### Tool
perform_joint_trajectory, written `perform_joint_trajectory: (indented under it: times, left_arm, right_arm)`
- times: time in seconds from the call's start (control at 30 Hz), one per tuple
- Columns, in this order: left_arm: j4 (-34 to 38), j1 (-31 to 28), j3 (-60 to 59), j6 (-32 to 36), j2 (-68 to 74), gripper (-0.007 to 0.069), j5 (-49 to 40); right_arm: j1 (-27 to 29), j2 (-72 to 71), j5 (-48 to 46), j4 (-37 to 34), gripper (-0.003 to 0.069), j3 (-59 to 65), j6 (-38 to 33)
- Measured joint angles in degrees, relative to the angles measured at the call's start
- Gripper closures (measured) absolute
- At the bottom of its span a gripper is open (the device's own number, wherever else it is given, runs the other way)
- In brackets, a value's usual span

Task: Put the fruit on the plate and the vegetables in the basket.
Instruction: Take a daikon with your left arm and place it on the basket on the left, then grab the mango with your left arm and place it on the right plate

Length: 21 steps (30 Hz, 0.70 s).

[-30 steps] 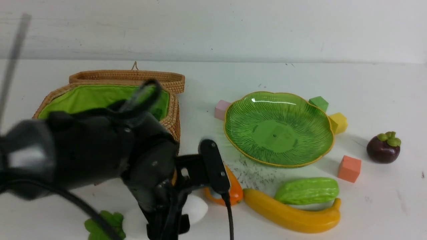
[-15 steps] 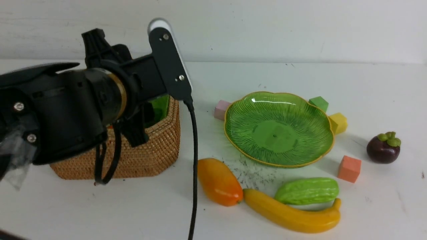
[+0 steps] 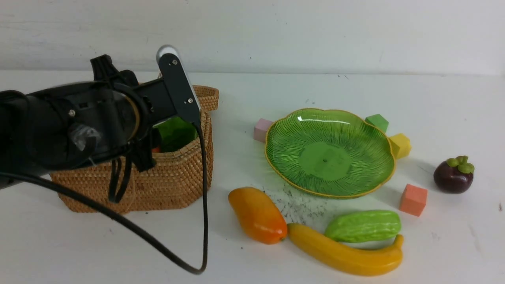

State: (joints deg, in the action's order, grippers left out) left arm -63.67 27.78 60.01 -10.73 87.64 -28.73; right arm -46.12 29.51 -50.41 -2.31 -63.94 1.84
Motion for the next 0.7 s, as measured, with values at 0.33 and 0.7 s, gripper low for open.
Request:
perform_joint_trajectory:
  times: [0.33,0.7]
  left_arm:
    - [-0.1,0.0,0.0,-4.6,0.3,0.0062,0.1]
    - [-0.3,0.0,0.0,-5.4,0.3,0.0032,0.2]
  right_arm:
    - [0.0,0.0,-1.5,-0.1,0.0436,0.0,0.0]
    - [0.0,0.0,-1.5,-0.3,0.0436,0.0,0.0]
